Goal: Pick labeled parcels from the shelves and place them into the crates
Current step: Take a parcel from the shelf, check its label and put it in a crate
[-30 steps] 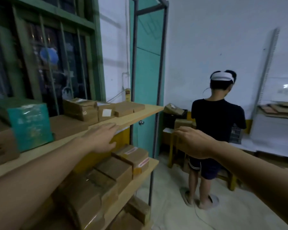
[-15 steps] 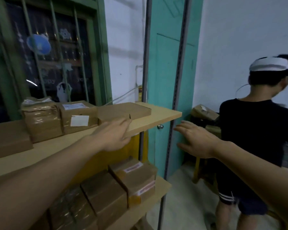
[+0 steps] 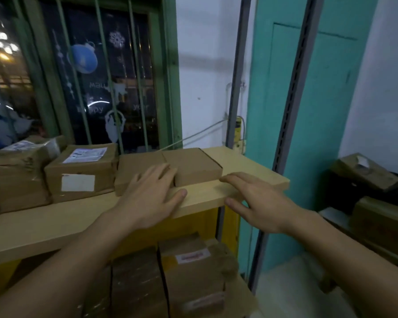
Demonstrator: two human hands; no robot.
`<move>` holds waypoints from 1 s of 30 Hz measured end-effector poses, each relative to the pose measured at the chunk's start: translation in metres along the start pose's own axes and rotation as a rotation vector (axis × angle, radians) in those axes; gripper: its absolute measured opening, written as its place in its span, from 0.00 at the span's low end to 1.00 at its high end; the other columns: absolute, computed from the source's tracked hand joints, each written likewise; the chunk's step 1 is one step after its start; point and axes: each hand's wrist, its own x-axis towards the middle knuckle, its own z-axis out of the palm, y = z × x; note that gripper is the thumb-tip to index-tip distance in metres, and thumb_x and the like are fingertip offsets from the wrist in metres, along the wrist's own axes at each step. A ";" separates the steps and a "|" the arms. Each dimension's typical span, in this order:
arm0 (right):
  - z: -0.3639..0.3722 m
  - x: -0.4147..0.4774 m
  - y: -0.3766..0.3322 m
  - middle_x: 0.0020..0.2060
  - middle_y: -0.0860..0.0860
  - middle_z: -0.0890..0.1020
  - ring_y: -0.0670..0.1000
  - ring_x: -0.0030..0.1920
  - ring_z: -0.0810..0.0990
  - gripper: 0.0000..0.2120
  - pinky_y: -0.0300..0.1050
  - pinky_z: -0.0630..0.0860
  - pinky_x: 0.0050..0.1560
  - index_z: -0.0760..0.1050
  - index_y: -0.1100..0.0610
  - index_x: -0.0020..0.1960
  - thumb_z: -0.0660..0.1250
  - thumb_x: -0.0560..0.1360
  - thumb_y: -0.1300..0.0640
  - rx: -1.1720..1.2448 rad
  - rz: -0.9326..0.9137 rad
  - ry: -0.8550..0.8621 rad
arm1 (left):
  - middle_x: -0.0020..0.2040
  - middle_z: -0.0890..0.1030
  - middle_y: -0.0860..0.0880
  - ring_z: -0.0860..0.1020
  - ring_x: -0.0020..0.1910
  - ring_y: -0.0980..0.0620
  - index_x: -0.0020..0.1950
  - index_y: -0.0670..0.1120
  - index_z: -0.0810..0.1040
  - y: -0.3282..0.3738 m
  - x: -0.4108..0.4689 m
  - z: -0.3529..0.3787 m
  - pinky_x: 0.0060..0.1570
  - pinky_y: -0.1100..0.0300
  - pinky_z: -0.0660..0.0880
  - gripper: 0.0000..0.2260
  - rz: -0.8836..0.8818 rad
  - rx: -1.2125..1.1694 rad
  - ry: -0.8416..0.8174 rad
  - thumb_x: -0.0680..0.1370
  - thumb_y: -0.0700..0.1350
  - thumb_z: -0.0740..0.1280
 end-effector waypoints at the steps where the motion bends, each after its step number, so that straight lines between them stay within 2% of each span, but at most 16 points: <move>1: 0.006 0.003 0.006 0.68 0.46 0.73 0.50 0.67 0.72 0.22 0.51 0.71 0.67 0.66 0.48 0.74 0.56 0.83 0.41 0.016 -0.006 -0.003 | 0.82 0.54 0.52 0.52 0.80 0.51 0.81 0.54 0.54 0.002 0.001 0.004 0.78 0.43 0.54 0.30 -0.012 0.005 -0.009 0.82 0.66 0.48; 4: 0.031 0.008 0.020 0.59 0.44 0.76 0.49 0.60 0.74 0.21 0.54 0.74 0.60 0.73 0.47 0.68 0.53 0.83 0.39 0.048 -0.022 0.055 | 0.81 0.54 0.55 0.50 0.81 0.52 0.81 0.57 0.54 0.004 -0.002 0.015 0.79 0.43 0.47 0.30 -0.035 0.015 -0.003 0.81 0.67 0.45; 7: 0.047 0.007 0.025 0.52 0.43 0.75 0.48 0.54 0.73 0.19 0.54 0.72 0.54 0.75 0.47 0.64 0.55 0.82 0.39 0.103 -0.005 0.189 | 0.81 0.56 0.56 0.53 0.79 0.55 0.80 0.60 0.56 0.002 -0.003 0.015 0.79 0.44 0.48 0.32 -0.022 0.017 0.019 0.79 0.70 0.40; 10: 0.052 0.006 0.033 0.52 0.42 0.75 0.47 0.53 0.72 0.20 0.52 0.70 0.52 0.76 0.46 0.63 0.54 0.81 0.38 0.104 -0.049 0.208 | 0.80 0.57 0.57 0.55 0.78 0.56 0.79 0.62 0.57 0.000 -0.004 0.020 0.79 0.43 0.49 0.31 -0.032 0.006 0.025 0.77 0.69 0.40; 14: 0.041 0.026 0.041 0.49 0.41 0.77 0.47 0.50 0.73 0.15 0.54 0.74 0.50 0.75 0.45 0.60 0.57 0.80 0.40 0.169 -0.077 0.211 | 0.79 0.58 0.60 0.56 0.78 0.59 0.78 0.63 0.58 0.004 -0.002 0.019 0.80 0.43 0.47 0.29 -0.059 -0.021 0.042 0.77 0.69 0.44; 16: 0.037 0.039 0.043 0.52 0.43 0.77 0.47 0.51 0.75 0.17 0.50 0.73 0.49 0.73 0.46 0.64 0.59 0.78 0.41 0.265 -0.051 0.211 | 0.78 0.59 0.61 0.56 0.77 0.60 0.77 0.63 0.58 0.006 -0.001 0.021 0.79 0.42 0.48 0.28 -0.107 -0.042 0.054 0.78 0.69 0.47; 18: 0.035 0.054 0.040 0.63 0.45 0.73 0.47 0.59 0.73 0.22 0.47 0.72 0.55 0.69 0.45 0.71 0.60 0.79 0.41 0.334 -0.023 0.240 | 0.78 0.60 0.62 0.58 0.77 0.60 0.77 0.64 0.59 0.009 -0.001 0.023 0.79 0.41 0.48 0.27 -0.141 -0.065 0.083 0.78 0.69 0.48; 19: 0.034 0.062 0.039 0.69 0.46 0.69 0.47 0.66 0.70 0.25 0.48 0.71 0.61 0.66 0.45 0.75 0.61 0.80 0.41 0.332 -0.024 0.232 | 0.77 0.61 0.62 0.58 0.77 0.60 0.77 0.64 0.59 0.011 0.000 0.023 0.79 0.41 0.48 0.27 -0.153 -0.073 0.095 0.79 0.69 0.48; 21: 0.036 0.076 0.036 0.80 0.46 0.58 0.49 0.77 0.59 0.31 0.51 0.63 0.74 0.59 0.45 0.80 0.60 0.80 0.40 0.285 -0.052 0.110 | 0.77 0.61 0.63 0.58 0.77 0.61 0.76 0.64 0.60 0.019 0.001 0.025 0.79 0.39 0.48 0.27 -0.189 -0.098 0.116 0.79 0.70 0.48; 22: 0.039 0.081 0.034 0.81 0.46 0.55 0.49 0.79 0.54 0.31 0.52 0.60 0.77 0.56 0.46 0.81 0.58 0.81 0.40 0.244 -0.073 0.036 | 0.77 0.61 0.63 0.57 0.77 0.61 0.76 0.64 0.60 0.025 0.001 0.026 0.79 0.38 0.48 0.27 -0.209 -0.106 0.131 0.79 0.70 0.47; 23: 0.043 0.083 0.032 0.81 0.45 0.56 0.49 0.80 0.53 0.30 0.54 0.60 0.77 0.56 0.46 0.81 0.56 0.82 0.39 0.216 -0.096 -0.005 | 0.77 0.61 0.63 0.57 0.77 0.61 0.76 0.65 0.60 0.030 0.003 0.027 0.78 0.37 0.48 0.28 -0.228 -0.109 0.144 0.78 0.71 0.46; 24: 0.046 0.082 0.032 0.79 0.46 0.61 0.50 0.79 0.55 0.29 0.56 0.62 0.76 0.59 0.47 0.80 0.53 0.82 0.38 0.210 -0.121 -0.003 | 0.77 0.60 0.62 0.56 0.78 0.60 0.76 0.64 0.59 0.036 0.005 0.027 0.78 0.37 0.48 0.29 -0.245 -0.107 0.151 0.77 0.72 0.46; 26: 0.047 0.074 0.037 0.71 0.47 0.73 0.52 0.72 0.66 0.28 0.59 0.70 0.67 0.68 0.49 0.75 0.54 0.79 0.38 0.252 -0.186 0.073 | 0.78 0.58 0.62 0.53 0.79 0.59 0.78 0.64 0.57 0.047 0.009 0.030 0.78 0.37 0.47 0.34 -0.265 -0.089 0.151 0.74 0.76 0.47; 28: 0.045 0.065 0.045 0.59 0.46 0.78 0.52 0.60 0.72 0.25 0.54 0.73 0.57 0.75 0.49 0.67 0.56 0.76 0.38 0.340 -0.255 0.159 | 0.79 0.58 0.62 0.51 0.80 0.58 0.78 0.63 0.57 0.059 0.012 0.033 0.78 0.37 0.47 0.39 -0.263 -0.074 0.166 0.71 0.78 0.53; 30: 0.041 0.056 0.055 0.51 0.43 0.79 0.49 0.52 0.72 0.19 0.46 0.71 0.49 0.79 0.48 0.59 0.58 0.76 0.40 0.439 -0.324 0.242 | 0.77 0.63 0.60 0.56 0.79 0.55 0.77 0.61 0.63 0.073 0.015 0.038 0.77 0.37 0.55 0.39 -0.221 -0.067 0.207 0.70 0.76 0.62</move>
